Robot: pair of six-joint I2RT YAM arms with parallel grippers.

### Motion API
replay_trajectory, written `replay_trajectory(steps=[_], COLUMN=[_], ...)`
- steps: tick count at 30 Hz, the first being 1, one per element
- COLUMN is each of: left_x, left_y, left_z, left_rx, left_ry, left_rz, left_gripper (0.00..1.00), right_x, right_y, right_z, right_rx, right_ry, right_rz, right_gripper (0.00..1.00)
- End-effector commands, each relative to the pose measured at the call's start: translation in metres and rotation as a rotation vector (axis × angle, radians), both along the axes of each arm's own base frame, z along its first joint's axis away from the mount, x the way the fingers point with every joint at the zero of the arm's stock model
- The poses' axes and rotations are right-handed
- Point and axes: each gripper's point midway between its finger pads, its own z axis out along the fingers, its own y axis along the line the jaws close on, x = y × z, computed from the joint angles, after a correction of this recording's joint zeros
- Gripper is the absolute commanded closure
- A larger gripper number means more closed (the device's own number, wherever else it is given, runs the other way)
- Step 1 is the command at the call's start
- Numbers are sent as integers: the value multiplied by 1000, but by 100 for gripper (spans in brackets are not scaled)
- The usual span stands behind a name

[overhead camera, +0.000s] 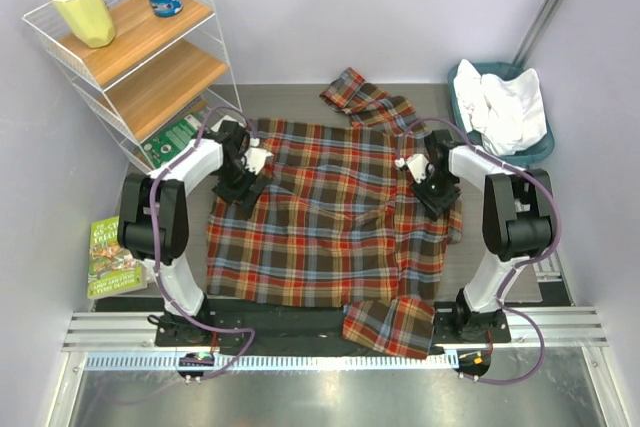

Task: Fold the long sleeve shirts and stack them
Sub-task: Flatten the shirt out

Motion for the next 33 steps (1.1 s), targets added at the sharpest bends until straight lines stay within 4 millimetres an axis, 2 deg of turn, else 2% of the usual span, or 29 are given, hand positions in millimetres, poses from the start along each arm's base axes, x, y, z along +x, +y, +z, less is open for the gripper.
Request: replay_trajectory(steps=[1,5,9,10,11,12,14,16,17,20,21,22,24,25,27,29,30,31,33], left_x=[16,22,46,51,54,61,66,67,66,55,48,49,38,35,26,9,0,-13,-38], left_y=[10,15,15,15,17,17,19,23,26,38,40,39,30,16,5,-6,-9,-19,-23], left_z=[-7,-24,-33,-34,-37,-40,-42,-42,-41,-35,-34,-14,5,33,60,80,81,79,63], left_rx=[54,94,114,116,129,137,145,152,155,166,164,136,76,-15,-54,-91,-84,-101,-65], left_ry=[-58,-26,-42,-46,-43,-43,-43,-45,-45,-23,-14,-63,-82,-141,-185,-222,-216,-196,-154], left_rz=[-12,-6,4,6,7,6,12,7,7,-2,-8,-25,-39,-55,-71,-128,-150,-206,-284], left_gripper=[30,30,30,30,30,30,30,30,30,30,29,27,24,22,20,19,19,20,23], right_x=[48,74,110,125,130,139,141,135,129,106,101,95,73,65,40,24,9,2,-16], right_y=[-17,-36,-54,-58,-62,-65,-66,-58,-55,-43,-40,-34,-23,-15,-5,8,12,16,25], right_z=[-5,-27,-37,-30,-34,-28,-17,-5,13,35,54,60,78,81,82,77,66,63,48], right_rx=[-95,-158,-208,-216,-228,-234,-233,-185,-165,-92,-76,-39,18,62,102,135,137,140,135], right_ry=[-125,-112,-145,-176,-172,-194,-202,-203,-214,-195,-228,-230,-222,-210,-164,-134,-94,-85,-38], right_rz=[8,-20,-46,-54,-55,-60,-55,-44,-41,-31,-29,-21,-6,5,14,33,39,51,83], right_gripper=[59,60,61,61,60,60,59,56,52,44,43,42,39,39,40,42,44,47,50])
